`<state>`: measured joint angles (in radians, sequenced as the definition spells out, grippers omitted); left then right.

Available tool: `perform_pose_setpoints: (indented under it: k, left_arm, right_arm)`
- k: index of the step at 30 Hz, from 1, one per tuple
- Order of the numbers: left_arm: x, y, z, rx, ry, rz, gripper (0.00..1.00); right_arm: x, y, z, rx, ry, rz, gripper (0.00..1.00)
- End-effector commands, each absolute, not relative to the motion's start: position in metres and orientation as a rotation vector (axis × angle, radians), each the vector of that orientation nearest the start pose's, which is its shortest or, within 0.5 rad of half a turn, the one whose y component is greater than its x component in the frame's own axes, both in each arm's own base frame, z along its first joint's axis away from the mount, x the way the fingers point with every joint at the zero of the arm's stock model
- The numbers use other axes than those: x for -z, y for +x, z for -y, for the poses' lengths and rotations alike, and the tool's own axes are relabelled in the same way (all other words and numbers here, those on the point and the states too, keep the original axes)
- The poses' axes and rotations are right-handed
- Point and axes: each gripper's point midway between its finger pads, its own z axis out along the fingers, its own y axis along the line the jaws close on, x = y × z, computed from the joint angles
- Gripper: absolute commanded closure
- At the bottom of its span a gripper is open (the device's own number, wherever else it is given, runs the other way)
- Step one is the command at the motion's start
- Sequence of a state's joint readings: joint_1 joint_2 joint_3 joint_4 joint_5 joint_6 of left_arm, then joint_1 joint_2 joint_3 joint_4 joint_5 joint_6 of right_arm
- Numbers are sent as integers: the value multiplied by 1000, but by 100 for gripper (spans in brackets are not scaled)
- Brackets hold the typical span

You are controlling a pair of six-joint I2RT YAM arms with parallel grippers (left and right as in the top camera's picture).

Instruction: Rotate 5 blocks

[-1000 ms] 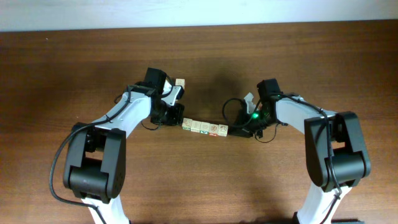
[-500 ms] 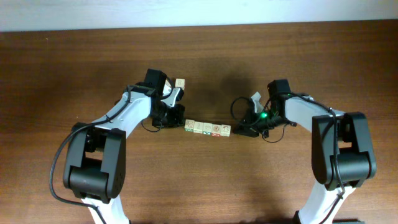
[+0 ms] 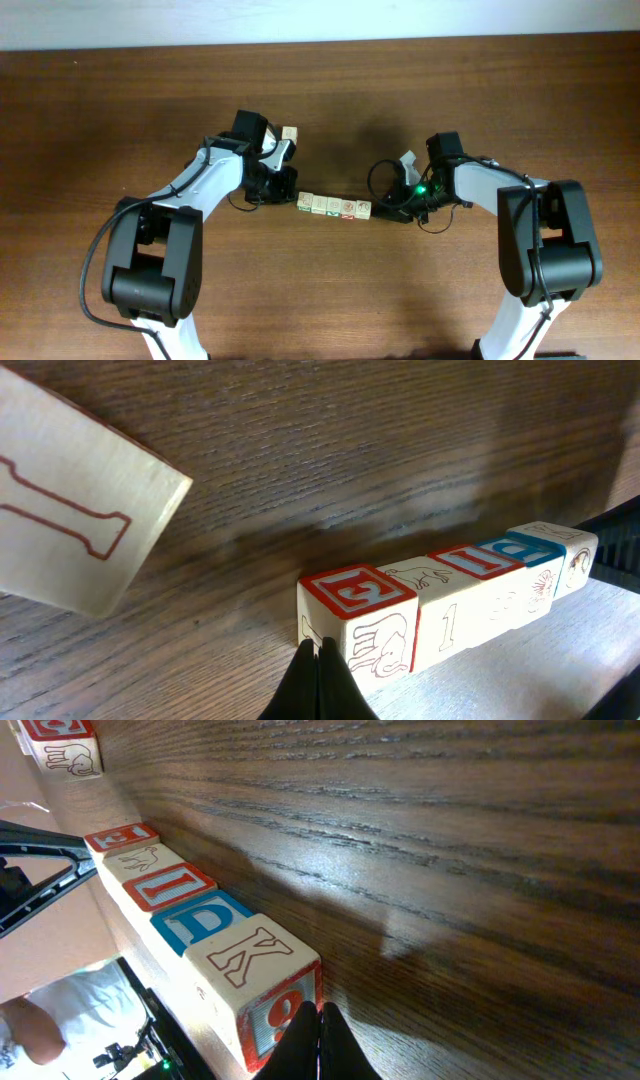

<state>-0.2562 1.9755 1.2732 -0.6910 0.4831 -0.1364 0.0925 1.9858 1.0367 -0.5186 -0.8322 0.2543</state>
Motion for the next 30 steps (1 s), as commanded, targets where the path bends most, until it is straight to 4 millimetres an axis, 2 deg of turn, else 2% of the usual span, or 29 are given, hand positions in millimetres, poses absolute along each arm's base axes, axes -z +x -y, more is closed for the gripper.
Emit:
perform_pose_setpoints:
  k: [1,7,18,22,30]
  left_arm:
    - [-17,351,179,796,235,-2975,100]
    - [-17,351,179,796,235,-2975,100]
    - [-17,351,179,796,235,-2975,100]
    - [-17,350,181,796,243,-2976,100]
    - [-17,348,186,793,266,-2973,100]
  right_arm:
    - [2,321,-160,-1300,153,-2917,96]
    - [-2,321,-163,-1337,84,-2888,96]
    - [-6,321,-165,-1368,67,-2868,96]
    - [-20,325,-167,-1360,35,-2833,96]
    - [-34,323,-175,-1357,-21,-2811,96]
